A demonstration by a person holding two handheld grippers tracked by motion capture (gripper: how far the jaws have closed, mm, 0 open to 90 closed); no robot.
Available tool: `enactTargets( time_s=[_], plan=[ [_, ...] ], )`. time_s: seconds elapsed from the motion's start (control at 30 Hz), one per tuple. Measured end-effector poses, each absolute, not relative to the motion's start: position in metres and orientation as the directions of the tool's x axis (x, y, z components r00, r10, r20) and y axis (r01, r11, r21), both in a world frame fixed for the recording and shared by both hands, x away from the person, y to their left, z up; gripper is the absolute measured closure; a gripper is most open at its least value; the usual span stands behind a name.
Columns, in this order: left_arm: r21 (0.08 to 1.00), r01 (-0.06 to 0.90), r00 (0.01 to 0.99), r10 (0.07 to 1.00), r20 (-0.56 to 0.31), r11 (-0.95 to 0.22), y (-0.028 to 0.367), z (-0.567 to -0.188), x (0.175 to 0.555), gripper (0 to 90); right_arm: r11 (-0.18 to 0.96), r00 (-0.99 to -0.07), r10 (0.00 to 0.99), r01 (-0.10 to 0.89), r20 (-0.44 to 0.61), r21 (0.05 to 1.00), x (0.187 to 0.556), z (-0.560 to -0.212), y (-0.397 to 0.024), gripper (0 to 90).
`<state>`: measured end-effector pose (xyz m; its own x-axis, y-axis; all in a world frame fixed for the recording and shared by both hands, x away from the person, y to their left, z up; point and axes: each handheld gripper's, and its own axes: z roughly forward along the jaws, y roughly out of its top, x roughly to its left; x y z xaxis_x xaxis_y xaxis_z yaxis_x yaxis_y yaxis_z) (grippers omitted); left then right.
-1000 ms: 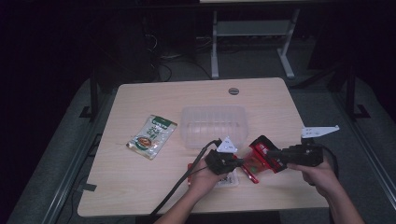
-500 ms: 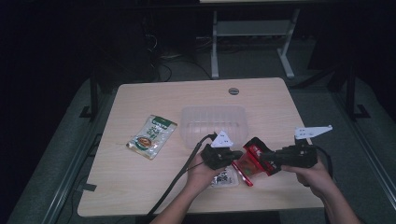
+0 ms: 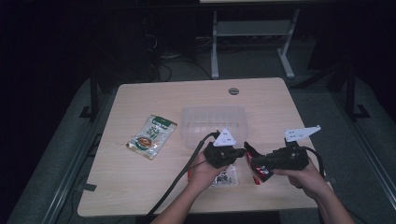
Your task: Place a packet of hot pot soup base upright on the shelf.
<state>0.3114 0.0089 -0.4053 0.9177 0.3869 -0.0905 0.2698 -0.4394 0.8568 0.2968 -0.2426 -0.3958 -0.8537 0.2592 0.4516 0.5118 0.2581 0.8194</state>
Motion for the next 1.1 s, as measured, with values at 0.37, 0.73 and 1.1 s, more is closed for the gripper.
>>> enactTargets(
  time_s=[0.37,0.73,1.1],
  plan=[
    [0.865,0.254,0.917,0.391,-0.075,-0.432,0.026,-0.388,0.315,89.9,0.204,-0.854,0.235,0.511,0.464,0.835,0.299,-0.387,-0.236,89.9],
    [0.868,0.217,0.909,0.416,-0.013,-0.448,0.033,-0.366,0.325,89.9,0.192,-0.877,0.226,0.467,0.424,0.863,0.308,-0.369,-0.219,90.0],
    [0.868,0.214,0.896,0.444,0.008,-0.448,0.042,-0.349,0.348,89.9,0.146,-0.873,0.257,0.459,0.415,0.876,0.330,-0.355,-0.218,89.9]
  ],
)
